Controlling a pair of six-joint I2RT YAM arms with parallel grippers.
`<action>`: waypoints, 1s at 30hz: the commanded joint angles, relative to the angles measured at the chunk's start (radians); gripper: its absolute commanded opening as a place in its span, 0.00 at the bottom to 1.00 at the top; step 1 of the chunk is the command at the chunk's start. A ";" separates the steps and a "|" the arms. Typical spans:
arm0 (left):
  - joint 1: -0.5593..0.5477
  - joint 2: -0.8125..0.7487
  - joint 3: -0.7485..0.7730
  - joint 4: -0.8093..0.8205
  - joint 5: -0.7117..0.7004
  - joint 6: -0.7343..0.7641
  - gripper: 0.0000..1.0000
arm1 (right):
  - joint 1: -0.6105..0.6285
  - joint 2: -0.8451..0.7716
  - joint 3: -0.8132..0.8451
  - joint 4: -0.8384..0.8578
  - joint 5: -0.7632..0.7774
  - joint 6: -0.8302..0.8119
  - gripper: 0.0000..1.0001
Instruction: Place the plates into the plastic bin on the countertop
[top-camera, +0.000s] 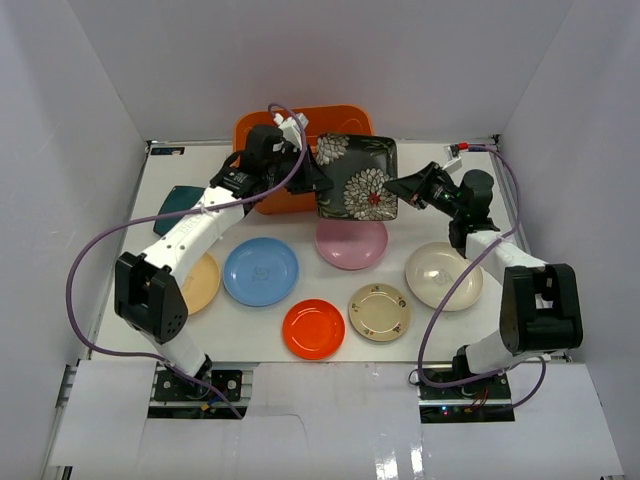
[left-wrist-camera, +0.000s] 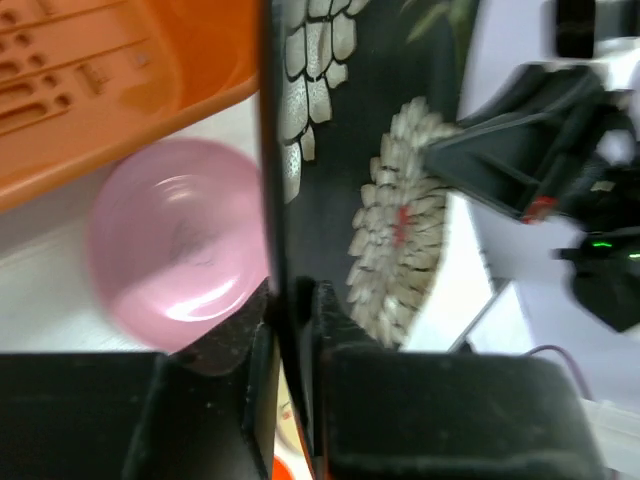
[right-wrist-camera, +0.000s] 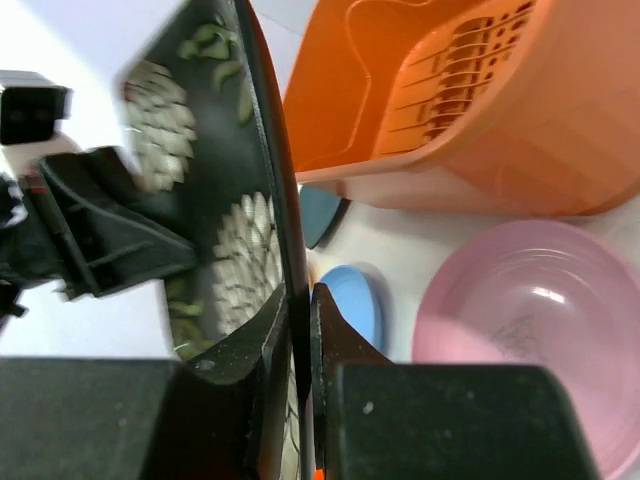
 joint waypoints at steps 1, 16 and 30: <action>0.008 -0.028 0.053 0.020 -0.029 0.030 0.15 | 0.015 -0.020 0.082 0.189 -0.044 0.087 0.08; 0.270 -0.014 0.092 0.252 0.245 -0.245 0.00 | 0.020 -0.118 0.033 0.131 -0.044 0.035 0.85; 0.406 0.346 0.445 0.117 0.293 -0.233 0.00 | 0.026 -0.198 -0.039 0.011 -0.022 -0.074 0.85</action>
